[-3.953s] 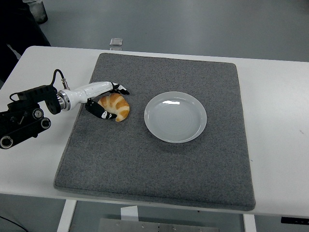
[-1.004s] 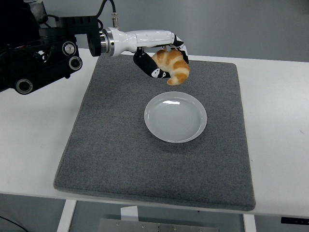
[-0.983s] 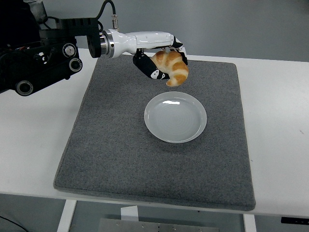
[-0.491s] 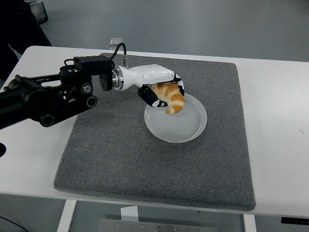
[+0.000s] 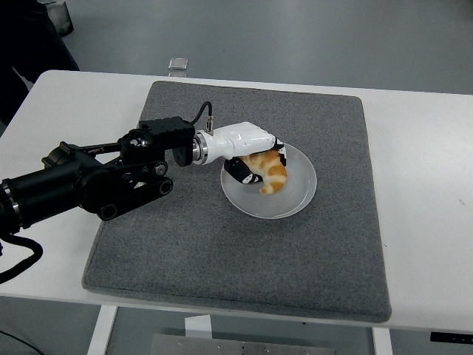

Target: Place the bread on the plate

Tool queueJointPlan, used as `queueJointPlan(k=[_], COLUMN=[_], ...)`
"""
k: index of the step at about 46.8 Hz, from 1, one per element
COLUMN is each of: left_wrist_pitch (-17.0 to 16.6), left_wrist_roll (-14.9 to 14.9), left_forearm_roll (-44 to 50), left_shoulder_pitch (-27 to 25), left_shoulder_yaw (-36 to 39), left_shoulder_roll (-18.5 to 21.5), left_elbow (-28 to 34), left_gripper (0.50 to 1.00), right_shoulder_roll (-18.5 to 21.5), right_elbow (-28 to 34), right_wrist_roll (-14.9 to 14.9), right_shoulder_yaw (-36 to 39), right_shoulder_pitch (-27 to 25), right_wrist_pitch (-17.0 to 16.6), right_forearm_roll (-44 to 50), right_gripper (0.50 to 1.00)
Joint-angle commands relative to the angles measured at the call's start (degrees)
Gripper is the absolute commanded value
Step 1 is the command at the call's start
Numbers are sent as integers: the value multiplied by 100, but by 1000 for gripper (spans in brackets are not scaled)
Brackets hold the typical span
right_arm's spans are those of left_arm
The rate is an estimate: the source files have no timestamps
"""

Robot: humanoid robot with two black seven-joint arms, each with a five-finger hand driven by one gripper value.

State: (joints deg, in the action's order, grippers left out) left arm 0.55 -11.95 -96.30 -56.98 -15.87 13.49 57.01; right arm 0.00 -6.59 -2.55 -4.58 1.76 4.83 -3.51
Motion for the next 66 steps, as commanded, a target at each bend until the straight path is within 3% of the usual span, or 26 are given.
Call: queueJointPlan(k=[1,13,21,27,34,45,50,66], left_wrist_pitch=[-2,-116,-608,-784,-784,-767,-758,-740], left_wrist_roll=[0,0,-9,0,-9,-9,0,-79], left_forearm_roll=[-2,-2,15,-2,-2,-2,6,164], left_shoulder_pitch=[3,91,160,231,240,240,240,258], left_shoulder_yaw=[5,5,5,13,13,13,13,-66], left_shoulder_roll=[-22,-215,-224,-224,-206,-162,-162,110], left_elbow=[-49,-225,-225,-225,-217,-164,-155,249], left_gripper=[500,500,508,722,786,953,988,994], right_shoulder_roll=[0,0,0,0,0,0,0,0], right_elbow=[0,0,0,0,0,0,0,0], right_wrist_roll=[1,1,1,1,1,1,1,1], right_shoulder_yaw=[-8,1,1,1,1,1,1,1], right_shoulder_pitch=[0,0,0,0,0,0,0,0], right_wrist_pitch=[0,0,0,0,0,0,0,0], right_forearm_roll=[8,0,0,0,0,0,0,0], right_gripper=[952,952,954,952,952,952,952,952])
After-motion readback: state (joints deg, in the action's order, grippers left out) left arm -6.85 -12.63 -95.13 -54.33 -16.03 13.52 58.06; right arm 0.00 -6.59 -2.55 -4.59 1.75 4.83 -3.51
